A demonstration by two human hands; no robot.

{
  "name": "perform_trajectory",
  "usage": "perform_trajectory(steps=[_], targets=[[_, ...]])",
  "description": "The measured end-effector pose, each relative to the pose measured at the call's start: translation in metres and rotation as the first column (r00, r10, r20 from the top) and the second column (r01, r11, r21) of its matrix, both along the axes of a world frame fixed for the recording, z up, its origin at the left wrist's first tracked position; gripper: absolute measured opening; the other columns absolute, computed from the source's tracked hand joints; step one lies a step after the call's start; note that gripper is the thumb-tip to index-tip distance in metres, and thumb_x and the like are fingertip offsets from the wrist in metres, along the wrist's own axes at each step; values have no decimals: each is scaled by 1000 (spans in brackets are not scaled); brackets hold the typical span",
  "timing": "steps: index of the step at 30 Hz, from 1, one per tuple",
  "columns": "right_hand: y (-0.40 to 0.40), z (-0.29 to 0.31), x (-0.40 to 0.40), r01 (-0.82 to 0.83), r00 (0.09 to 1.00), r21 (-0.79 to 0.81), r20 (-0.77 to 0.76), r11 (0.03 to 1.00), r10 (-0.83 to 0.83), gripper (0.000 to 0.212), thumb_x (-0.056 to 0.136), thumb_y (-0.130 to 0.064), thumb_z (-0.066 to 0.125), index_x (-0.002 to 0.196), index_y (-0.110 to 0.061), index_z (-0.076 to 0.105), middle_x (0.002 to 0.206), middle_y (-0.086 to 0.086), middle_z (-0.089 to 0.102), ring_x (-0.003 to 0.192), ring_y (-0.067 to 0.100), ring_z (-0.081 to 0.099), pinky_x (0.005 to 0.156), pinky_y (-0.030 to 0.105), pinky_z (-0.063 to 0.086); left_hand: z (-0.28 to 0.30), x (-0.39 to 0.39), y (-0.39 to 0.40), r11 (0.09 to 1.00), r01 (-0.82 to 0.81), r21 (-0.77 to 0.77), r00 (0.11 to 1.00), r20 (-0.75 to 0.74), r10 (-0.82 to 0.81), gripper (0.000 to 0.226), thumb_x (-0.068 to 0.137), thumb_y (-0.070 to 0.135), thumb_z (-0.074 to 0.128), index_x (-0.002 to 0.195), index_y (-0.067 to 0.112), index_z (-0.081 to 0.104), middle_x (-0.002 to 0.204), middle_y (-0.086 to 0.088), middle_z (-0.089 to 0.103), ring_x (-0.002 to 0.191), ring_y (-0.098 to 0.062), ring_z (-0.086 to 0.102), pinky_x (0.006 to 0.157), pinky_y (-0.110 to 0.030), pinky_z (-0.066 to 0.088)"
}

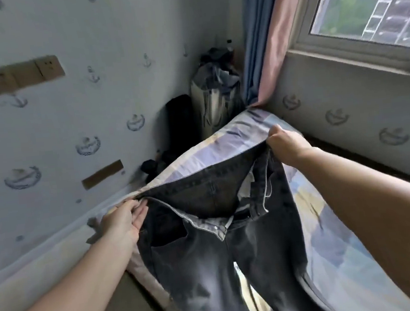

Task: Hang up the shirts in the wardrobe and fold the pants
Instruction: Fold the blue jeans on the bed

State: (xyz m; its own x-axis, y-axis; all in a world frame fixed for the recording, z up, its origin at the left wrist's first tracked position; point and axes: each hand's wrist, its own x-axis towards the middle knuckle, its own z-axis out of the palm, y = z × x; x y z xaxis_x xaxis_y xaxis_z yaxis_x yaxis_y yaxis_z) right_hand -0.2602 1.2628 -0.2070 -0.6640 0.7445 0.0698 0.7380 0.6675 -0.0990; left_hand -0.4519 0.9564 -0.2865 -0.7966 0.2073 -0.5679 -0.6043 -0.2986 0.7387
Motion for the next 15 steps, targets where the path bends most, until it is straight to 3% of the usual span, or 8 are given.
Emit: perform_trajectory(steps=[3, 6, 9, 11, 13, 15], targets=[[17, -48, -86, -55, 995, -49, 84, 997, 59, 29, 94, -1, 38, 120, 1, 51, 118, 19, 51, 94, 33, 59, 77, 39, 49, -47, -84, 17, 995, 22, -96, 998, 56, -17, 24, 94, -9, 42, 80, 9, 49, 96, -15, 61, 98, -26, 61, 85, -36, 50], [39, -97, -178, -74, 984, -95, 153, 993, 88, 26, 95, -4, 34, 117, -1, 48, 118, 20, 52, 93, 33, 57, 71, 37, 42, -103, -166, 32, 980, 14, -196, 994, 109, 8, 23, 93, -10, 43, 78, 7, 48, 109, -19, 57, 86, -23, 65, 80, -34, 54], [57, -146, -267, -128, 959, -113, 239, 985, 152, 12, 94, 0, 37, 93, -5, 48, 116, 19, 51, 80, 32, 55, 62, 30, 35, -152, -248, 44, 962, 17, -272, 986, 162, 29, 18, 92, -9, 45, 81, 4, 49, 96, -19, 60, 68, -18, 70, 86, -34, 54], [65, -170, -308, -161, 934, -120, 302, 980, 191, 13, 90, 6, 42, 91, -2, 52, 115, 18, 47, 69, 28, 48, 56, 33, 33, -172, -287, 49, 955, 24, -294, 984, 174, 29, 13, 90, -10, 48, 84, 2, 52, 93, -19, 61, 62, -18, 69, 93, -34, 51], [70, -211, -355, -188, 925, -181, 297, 965, 236, 20, 91, 0, 44, 109, -3, 51, 129, 14, 41, 88, 33, 54, 67, 35, 41, -199, -324, 51, 940, 16, -340, 983, 176, 47, 9, 89, -10, 49, 88, -2, 54, 98, -21, 62, 67, -21, 69, 89, -34, 53], [66, -261, -382, -168, 932, -303, 263, 938, 251, 44, 93, -13, 46, 136, -9, 37, 144, 10, 29, 117, 34, 49, 88, 38, 41, -227, -346, 53, 922, 16, -387, 982, 181, 59, 12, 91, -9, 49, 101, -6, 56, 112, -23, 60, 86, -28, 68, 86, -35, 52]])
